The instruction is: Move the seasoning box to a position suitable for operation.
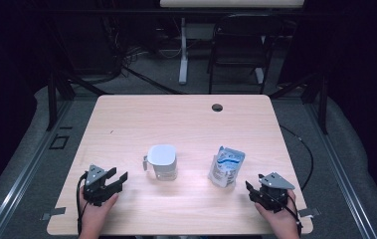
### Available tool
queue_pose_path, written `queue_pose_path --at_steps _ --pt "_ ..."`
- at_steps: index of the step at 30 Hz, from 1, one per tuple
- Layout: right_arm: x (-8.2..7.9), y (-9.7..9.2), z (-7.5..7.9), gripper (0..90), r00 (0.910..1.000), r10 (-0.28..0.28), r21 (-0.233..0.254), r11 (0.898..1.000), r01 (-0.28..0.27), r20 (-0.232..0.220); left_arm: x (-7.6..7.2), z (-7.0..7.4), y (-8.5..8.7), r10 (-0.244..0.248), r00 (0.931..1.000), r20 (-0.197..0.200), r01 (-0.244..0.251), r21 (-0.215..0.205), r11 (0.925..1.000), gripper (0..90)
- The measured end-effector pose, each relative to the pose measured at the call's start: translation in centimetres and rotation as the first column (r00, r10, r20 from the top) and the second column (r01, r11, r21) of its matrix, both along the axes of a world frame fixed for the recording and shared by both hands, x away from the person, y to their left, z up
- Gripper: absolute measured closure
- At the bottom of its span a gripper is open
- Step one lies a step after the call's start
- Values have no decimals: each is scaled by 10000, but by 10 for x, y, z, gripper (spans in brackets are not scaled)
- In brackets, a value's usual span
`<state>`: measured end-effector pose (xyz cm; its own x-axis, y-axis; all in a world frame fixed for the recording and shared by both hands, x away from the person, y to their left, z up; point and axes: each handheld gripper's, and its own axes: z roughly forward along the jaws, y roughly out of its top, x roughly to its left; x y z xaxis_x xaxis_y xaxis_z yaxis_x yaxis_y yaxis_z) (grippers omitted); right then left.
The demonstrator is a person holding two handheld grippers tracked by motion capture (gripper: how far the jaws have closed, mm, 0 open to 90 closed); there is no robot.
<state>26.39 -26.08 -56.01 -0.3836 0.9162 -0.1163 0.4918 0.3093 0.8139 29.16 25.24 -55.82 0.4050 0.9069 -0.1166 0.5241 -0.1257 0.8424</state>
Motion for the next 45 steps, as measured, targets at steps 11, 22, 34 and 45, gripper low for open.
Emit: queue_pose_path --at_steps 11,22,34,45 --pt "-3 5 -2 463 9997 209 131 9997 -211 100 2 10 -1 87 9999 53 -85 -371 9993 506" --pt "-1 12 -4 473 9990 457 -182 9988 -457 -34 16 13 -17 -482 9988 -50 481 -167 9987 501" --pt "0 2 -2 507 9999 116 122 9999 -115 -77 36 9 -52 -1097 9935 -310 1107 318 9933 559" --pt "1 -1 -5 493 9999 12 112 9999 -10 -158 50 4 -68 -1147 9924 -443 1174 652 9909 585"
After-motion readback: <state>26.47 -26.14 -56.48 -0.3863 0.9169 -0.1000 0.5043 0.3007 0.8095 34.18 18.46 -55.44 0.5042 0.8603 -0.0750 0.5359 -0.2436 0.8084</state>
